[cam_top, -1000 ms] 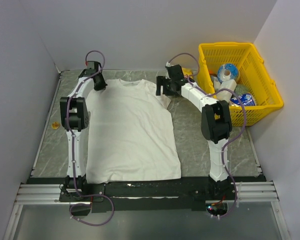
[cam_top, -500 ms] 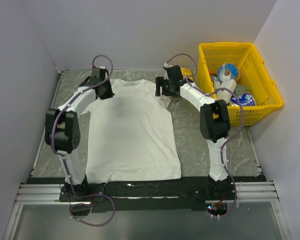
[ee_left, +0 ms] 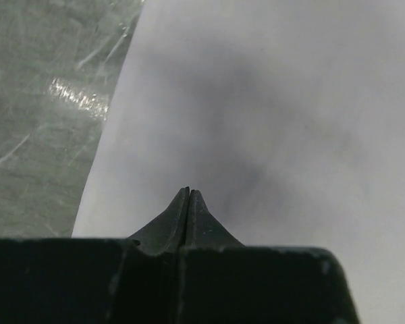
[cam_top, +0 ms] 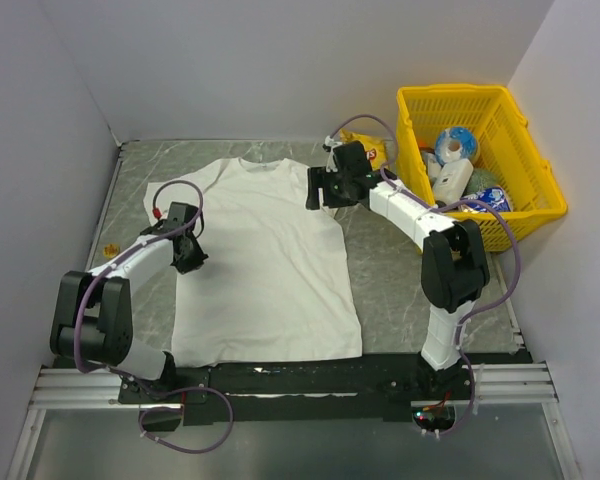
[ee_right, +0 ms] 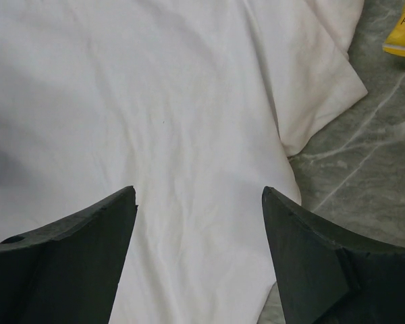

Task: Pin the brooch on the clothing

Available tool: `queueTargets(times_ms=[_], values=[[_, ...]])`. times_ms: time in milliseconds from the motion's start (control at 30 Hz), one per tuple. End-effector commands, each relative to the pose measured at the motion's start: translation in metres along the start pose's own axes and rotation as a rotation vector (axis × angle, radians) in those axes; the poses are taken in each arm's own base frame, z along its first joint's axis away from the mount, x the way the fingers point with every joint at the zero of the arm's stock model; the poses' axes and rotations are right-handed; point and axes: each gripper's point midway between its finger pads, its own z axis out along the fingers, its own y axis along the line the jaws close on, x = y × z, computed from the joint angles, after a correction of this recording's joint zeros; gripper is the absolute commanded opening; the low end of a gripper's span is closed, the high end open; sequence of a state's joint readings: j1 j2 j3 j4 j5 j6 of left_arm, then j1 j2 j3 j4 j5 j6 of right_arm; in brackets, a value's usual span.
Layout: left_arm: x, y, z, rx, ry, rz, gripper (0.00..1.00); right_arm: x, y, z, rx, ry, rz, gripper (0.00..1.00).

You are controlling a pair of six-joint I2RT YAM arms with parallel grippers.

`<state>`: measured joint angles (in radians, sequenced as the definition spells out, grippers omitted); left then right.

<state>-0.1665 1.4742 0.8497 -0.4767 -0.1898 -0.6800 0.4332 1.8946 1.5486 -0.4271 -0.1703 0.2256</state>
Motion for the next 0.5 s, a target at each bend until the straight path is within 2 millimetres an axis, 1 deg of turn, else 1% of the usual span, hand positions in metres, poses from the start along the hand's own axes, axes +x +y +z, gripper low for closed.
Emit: queueTargets(times_ms=[0, 67, 100, 233, 333, 467], values=[[-0.005, 0.011, 0.006, -0.046, -0.048, -0.084, 0.01, -0.009, 0.004, -0.017, -0.016, -0.037, -0.006, 0.82], [-0.004, 0.02, 0.012, -0.068, -0.041, -0.1, 0.01, -0.008, 0.002, -0.018, -0.011, -0.037, -0.006, 0.82], [0.001, 0.025, 0.016, -0.076, -0.026, -0.102, 0.01, -0.007, 0.003, -0.019, -0.012, -0.034, -0.004, 0.82], [0.002, 0.05, 0.025, -0.153, -0.017, -0.117, 0.01, -0.007, 0.002, -0.017, -0.008, -0.025, -0.005, 0.83], [0.001, 0.056, 0.028, -0.176, -0.017, -0.124, 0.01, -0.007, 0.0, -0.014, 0.003, -0.013, 0.003, 0.83], [-0.006, 0.062, 0.031, -0.225, -0.018, -0.124, 0.01, -0.005, -0.005, -0.007, 0.017, 0.01, 0.009, 0.83]])
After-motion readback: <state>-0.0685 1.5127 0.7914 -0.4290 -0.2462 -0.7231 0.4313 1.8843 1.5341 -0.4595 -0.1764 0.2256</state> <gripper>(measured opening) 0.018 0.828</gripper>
